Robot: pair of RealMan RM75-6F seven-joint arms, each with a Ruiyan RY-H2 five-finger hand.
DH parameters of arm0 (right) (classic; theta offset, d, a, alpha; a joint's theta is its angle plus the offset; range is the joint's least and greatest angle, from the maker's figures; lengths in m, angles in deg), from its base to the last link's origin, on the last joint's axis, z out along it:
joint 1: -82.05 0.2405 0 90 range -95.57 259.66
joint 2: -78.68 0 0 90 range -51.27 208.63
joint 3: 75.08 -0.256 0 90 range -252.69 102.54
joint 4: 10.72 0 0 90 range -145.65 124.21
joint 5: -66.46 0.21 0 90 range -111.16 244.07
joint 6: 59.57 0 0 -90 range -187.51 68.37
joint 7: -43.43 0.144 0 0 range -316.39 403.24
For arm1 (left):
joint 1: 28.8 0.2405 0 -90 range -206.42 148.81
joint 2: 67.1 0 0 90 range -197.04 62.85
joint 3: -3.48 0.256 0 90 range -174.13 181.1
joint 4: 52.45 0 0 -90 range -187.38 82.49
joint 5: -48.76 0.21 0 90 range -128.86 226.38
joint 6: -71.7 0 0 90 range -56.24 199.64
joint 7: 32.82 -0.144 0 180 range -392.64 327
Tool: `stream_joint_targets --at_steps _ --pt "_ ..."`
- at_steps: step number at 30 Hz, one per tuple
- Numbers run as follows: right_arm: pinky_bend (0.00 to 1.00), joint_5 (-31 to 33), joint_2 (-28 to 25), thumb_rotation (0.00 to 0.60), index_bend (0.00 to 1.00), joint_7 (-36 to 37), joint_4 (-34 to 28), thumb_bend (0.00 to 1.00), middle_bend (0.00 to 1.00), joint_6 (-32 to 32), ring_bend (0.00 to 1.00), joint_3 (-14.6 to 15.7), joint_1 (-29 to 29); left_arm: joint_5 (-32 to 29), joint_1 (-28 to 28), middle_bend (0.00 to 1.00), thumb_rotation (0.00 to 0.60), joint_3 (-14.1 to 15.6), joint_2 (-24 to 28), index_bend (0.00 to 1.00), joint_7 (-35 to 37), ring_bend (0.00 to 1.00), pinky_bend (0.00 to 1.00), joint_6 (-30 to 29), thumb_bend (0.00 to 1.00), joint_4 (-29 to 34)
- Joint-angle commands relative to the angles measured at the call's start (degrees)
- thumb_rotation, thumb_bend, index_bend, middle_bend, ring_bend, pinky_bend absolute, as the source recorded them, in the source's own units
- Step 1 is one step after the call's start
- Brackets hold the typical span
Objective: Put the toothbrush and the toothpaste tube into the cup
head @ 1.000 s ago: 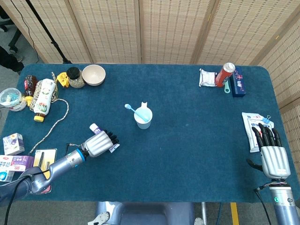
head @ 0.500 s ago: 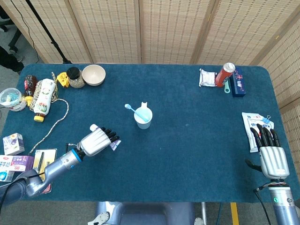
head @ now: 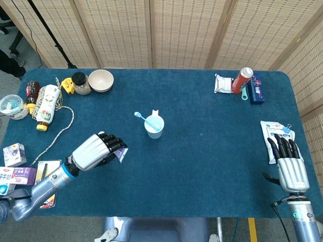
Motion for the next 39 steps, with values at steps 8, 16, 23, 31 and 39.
stream_joint_targets --at_steps 8,16,23,31,39 --pt "0.0 -0.18 0.32 0.6 0.0 -0.57 -0.05 0.0 0.0 0.75 0.0 0.25 0.21 -13.31 -3.27 0.43 0.6 -10.45 1.13 0.56 24.05 0.43 0.61 1.22 0.44 8.89" --pt "0.0 0.32 0.45 0.6 0.0 -0.59 0.13 0.0 0.0 1.51 0.0 0.12 0.39 -22.32 -8.01 0.43 0.6 -15.91 -7.17 0.56 31.0 0.43 0.61 9.66 0.44 5.2" --pt "0.0 0.82 0.41 0.6 0.0 -0.18 0.48 0.0 0.0 2.34 0.0 0.01 0.59 -26.61 -11.24 0.43 0.6 -19.03 -13.93 0.56 30.15 0.43 0.61 13.59 0.43 0.34" --pt "0.0 1.4 0.3 0.6 0.0 0.53 0.86 0.0 0.0 3.04 0.0 -0.18 0.74 -28.8 -13.55 0.43 0.6 -20.2 -18.28 0.55 28.0 0.42 0.61 17.04 0.43 -5.21" --pt "0.0 1.48 0.26 0.6 0.0 0.92 1.07 0.0 0.0 3.38 0.0 -0.19 0.85 -30.54 -14.1 0.43 0.6 -20.71 -21.47 0.55 28.04 0.42 0.61 19.06 0.43 -10.75"
